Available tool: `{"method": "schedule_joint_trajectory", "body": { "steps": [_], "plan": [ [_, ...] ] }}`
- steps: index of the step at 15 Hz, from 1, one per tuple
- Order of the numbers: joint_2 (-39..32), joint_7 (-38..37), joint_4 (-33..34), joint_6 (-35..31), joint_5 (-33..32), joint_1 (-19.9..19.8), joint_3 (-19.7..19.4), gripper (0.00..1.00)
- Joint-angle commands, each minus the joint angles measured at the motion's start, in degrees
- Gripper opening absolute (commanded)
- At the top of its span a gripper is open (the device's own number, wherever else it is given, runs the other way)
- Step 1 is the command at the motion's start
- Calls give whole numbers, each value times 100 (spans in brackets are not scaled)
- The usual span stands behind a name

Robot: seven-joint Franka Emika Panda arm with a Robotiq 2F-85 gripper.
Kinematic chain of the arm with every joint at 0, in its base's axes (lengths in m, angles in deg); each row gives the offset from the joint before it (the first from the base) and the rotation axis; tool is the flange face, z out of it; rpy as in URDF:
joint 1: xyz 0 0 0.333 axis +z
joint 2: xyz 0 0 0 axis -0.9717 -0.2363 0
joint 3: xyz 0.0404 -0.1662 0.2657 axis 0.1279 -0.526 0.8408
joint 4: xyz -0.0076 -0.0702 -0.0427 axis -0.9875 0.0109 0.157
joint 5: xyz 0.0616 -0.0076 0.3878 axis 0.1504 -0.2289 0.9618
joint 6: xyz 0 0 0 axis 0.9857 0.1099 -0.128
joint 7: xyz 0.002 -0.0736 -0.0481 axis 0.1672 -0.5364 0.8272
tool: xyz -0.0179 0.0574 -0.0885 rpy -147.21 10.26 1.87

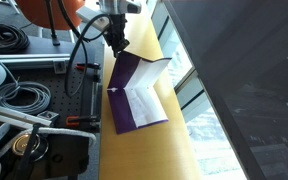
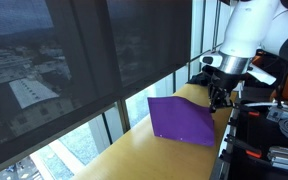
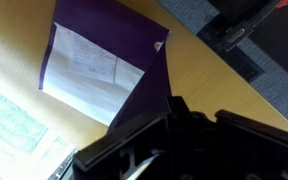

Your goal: Open up the folder

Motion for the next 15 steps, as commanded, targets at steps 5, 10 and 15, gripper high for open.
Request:
{"method": "schedule_joint_trajectory", "body": {
  "steps": [5,10,15],
  "plan": [
    [-410,366,197,-384,190,-68,-16,0],
    [-739,322,424,-654,368,123,320,0],
    [-1108,355,712,-636,194,230,443,0]
  ]
}}
